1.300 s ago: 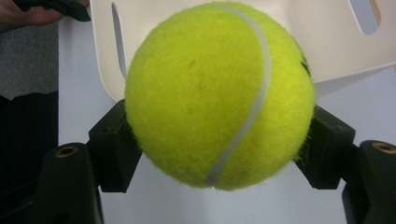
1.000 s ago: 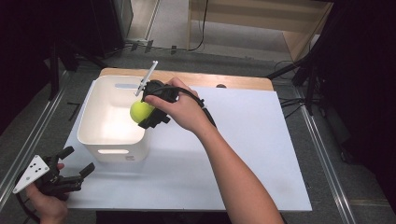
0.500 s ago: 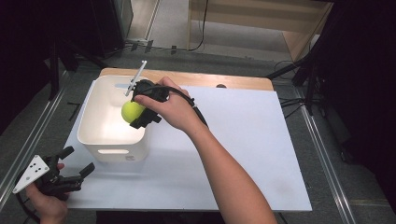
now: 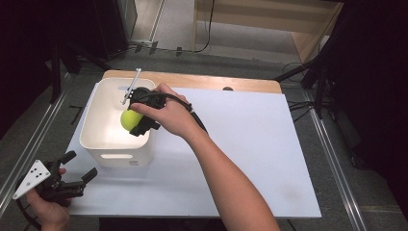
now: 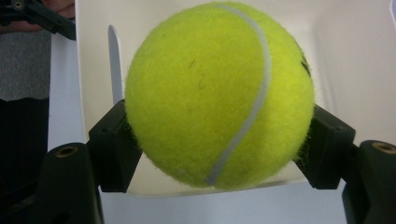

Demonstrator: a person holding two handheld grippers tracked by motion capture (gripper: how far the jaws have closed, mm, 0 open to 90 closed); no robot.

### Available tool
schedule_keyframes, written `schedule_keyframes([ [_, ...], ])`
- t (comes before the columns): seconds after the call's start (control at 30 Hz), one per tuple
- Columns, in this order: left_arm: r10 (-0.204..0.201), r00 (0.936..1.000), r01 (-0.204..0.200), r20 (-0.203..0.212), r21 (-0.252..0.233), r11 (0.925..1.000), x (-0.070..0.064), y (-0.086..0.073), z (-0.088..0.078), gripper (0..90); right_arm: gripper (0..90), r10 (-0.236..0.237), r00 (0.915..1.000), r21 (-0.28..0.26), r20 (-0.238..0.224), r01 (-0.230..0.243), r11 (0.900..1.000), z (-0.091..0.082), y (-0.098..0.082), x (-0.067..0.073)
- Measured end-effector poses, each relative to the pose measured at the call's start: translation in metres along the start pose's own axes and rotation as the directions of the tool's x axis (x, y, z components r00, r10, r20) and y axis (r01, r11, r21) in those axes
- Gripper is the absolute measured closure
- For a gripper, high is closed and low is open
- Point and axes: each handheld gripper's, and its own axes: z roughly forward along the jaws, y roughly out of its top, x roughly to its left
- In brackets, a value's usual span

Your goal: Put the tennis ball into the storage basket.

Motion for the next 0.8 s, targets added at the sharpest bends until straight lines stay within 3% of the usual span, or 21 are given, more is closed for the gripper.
schedule_keyframes([
  [0.8,-0.006,1.0,0.006,0.002,-0.002,1.0,0.0,0.0,0.0,0.0,24.1,-0.023,0.9994,0.094,0.025,0.021,0.995,0.028,-0.004,0.001],
])
